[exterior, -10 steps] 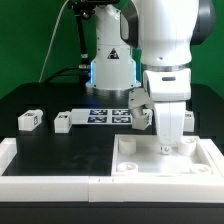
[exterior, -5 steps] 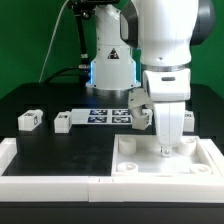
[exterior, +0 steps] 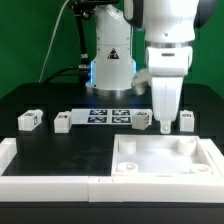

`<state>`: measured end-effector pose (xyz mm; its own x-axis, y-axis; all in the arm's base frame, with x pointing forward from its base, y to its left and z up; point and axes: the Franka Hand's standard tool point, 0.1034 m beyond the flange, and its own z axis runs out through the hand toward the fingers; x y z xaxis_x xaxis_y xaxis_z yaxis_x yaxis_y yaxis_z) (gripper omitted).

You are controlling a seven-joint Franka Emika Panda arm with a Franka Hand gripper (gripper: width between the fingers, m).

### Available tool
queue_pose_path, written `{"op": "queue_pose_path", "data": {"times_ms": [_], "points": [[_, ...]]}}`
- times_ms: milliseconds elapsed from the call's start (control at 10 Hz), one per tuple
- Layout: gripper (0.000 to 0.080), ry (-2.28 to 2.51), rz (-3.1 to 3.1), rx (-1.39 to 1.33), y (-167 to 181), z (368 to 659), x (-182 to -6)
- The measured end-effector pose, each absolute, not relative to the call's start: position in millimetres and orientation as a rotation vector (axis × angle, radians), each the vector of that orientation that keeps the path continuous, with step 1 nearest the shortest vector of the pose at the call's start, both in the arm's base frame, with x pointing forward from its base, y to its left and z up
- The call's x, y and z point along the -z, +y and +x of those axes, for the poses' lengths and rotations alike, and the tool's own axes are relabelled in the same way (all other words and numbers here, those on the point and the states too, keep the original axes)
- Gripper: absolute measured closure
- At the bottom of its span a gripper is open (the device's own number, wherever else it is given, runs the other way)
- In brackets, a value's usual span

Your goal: Assemble one leg

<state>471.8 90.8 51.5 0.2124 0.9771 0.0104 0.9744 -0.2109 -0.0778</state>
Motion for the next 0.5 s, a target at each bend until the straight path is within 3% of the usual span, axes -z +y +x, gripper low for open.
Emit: {"op": "queue_pose_path", "data": {"times_ms": [100,500], "points": [[0.015,-1.875,-2.437,-0.104,88.9,465.4,-63.1],[0.015,-1.701,-2.561,-0.104,89.4,466.0,-61.1]]}}
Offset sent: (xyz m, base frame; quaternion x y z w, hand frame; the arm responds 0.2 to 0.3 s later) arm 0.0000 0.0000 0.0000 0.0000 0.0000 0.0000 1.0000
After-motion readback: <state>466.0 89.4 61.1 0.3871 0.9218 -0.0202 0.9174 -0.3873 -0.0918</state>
